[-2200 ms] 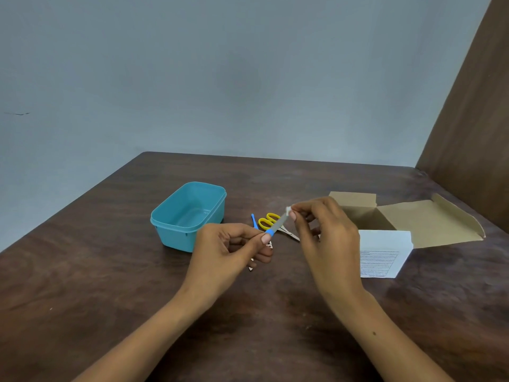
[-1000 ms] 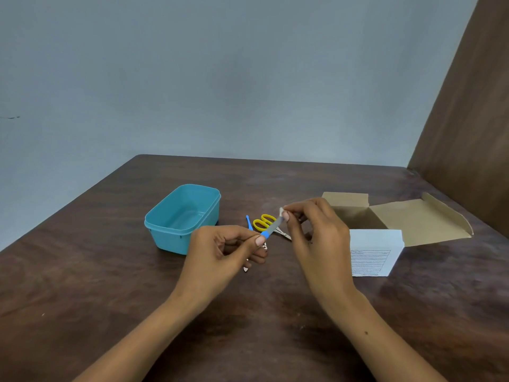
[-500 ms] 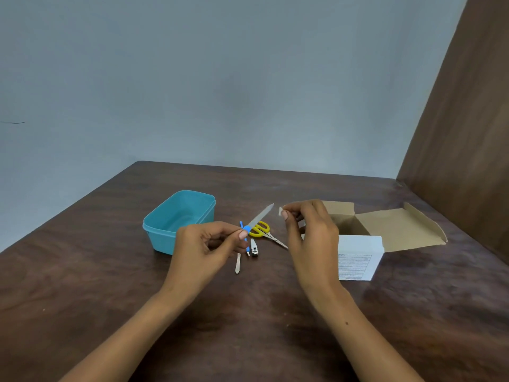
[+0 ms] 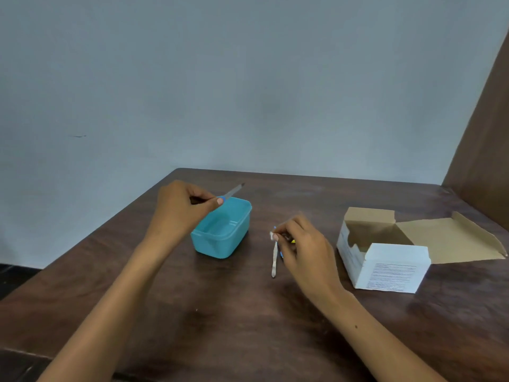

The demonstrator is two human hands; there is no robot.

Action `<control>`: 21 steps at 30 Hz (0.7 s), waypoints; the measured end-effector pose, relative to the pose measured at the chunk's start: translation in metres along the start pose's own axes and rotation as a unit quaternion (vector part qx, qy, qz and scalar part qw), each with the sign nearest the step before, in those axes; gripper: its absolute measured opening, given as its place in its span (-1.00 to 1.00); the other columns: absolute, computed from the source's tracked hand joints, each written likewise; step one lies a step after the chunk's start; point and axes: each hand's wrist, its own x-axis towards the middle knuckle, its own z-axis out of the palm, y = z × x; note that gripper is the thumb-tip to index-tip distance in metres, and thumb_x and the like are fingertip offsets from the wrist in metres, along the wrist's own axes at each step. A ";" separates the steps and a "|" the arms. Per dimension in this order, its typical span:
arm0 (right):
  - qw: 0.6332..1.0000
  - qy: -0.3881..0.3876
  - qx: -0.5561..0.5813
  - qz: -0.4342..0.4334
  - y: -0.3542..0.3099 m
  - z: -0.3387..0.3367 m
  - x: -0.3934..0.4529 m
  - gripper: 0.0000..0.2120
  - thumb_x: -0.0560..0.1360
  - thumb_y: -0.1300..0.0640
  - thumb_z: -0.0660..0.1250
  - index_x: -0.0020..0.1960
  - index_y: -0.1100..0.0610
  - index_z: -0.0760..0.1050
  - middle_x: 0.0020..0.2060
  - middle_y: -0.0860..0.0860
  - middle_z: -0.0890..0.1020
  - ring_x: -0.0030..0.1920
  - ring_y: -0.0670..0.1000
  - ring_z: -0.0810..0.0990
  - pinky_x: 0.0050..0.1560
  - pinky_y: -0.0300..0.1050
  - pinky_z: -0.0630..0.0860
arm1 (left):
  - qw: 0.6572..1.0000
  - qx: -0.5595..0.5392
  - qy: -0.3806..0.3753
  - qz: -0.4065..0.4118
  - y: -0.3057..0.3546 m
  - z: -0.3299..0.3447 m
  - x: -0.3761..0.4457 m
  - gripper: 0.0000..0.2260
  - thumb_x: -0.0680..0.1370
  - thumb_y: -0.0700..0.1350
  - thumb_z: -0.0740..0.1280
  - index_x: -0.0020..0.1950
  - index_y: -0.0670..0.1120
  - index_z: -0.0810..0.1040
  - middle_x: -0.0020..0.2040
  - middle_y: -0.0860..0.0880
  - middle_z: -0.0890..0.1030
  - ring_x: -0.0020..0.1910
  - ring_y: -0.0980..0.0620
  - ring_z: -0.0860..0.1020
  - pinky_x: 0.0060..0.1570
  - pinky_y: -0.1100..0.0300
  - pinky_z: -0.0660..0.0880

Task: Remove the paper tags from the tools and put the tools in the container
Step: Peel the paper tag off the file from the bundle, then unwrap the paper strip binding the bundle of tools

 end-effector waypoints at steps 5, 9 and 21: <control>1.000 0.010 0.015 0.002 0.007 -0.002 0.001 -0.97 0.49 0.20 0.39 -0.10 0.09 0.57 -0.16 -0.07 0.55 -0.26 -0.15 0.49 -0.27 -0.35 0.47 | 0.987 0.151 -0.050 -0.007 -0.014 0.015 0.010 -0.88 0.44 -0.04 0.45 -0.19 -0.07 0.71 -0.29 0.04 0.65 -0.31 0.15 0.55 -0.36 0.28 0.39; 1.000 0.007 0.014 -0.003 0.009 -0.002 0.000 -0.97 0.49 0.19 0.38 -0.12 0.09 0.57 -0.17 -0.08 0.54 -0.27 -0.10 0.52 -0.29 -0.17 0.55 | 0.970 0.235 -0.055 0.004 -0.017 0.033 0.012 -0.83 0.46 0.01 0.41 -0.17 -0.06 0.71 -0.20 -0.01 0.70 -0.21 0.03 0.61 -0.25 0.20 0.43; 0.996 0.068 0.011 0.053 0.020 -0.011 0.003 -0.96 0.47 0.26 0.40 -0.14 0.15 0.59 -0.19 -0.04 0.55 -0.29 -0.14 0.45 -0.30 -0.41 0.35 | 0.945 0.217 0.037 0.241 0.000 0.057 -0.013 -0.92 0.41 -0.18 0.47 -0.11 -0.10 0.70 -0.12 -0.09 0.64 -0.08 -0.14 0.56 -0.13 0.06 0.39</control>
